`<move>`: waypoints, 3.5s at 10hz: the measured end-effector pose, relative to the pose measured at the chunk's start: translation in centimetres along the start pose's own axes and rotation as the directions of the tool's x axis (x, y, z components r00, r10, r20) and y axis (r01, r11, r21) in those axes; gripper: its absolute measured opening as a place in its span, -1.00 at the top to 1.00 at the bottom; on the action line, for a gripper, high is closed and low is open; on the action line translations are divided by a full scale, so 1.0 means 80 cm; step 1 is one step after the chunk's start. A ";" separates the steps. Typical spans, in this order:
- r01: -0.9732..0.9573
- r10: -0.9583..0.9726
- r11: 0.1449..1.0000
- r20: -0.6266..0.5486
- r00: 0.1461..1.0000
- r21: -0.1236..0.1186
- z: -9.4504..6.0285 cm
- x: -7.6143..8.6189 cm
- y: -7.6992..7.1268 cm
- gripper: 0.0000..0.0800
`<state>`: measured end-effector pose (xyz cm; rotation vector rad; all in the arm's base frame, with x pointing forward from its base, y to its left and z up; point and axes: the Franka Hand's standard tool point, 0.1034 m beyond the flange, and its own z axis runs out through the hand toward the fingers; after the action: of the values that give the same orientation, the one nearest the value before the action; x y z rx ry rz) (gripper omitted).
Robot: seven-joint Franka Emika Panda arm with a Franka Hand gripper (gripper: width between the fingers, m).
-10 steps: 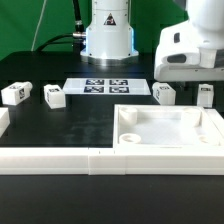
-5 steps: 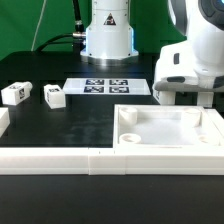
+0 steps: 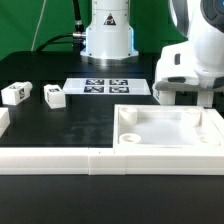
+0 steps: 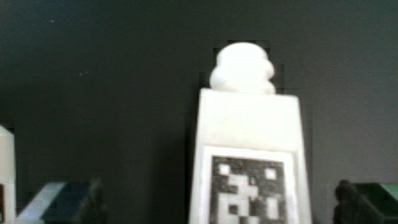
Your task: Assemble one leg
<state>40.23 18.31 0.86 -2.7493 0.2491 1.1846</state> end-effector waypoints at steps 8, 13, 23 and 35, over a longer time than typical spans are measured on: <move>-0.001 0.001 1.000 0.000 1.000 0.000 0.000 0.000 0.000 0.28; 0.020 -0.019 1.000 -0.012 1.000 0.008 -0.058 -0.024 -0.002 0.28; 0.156 -0.141 0.988 -0.543 0.828 -0.019 -0.123 -0.004 0.038 0.28; 0.228 -0.258 0.958 -0.862 0.437 -0.172 -0.216 0.057 0.062 0.28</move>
Offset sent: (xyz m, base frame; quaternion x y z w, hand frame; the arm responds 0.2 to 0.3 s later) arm 0.0000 0.0000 0.0000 0.0000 0.0000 0.0000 1.0000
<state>54.52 9.77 8.98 -2.9917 -0.0954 -0.4295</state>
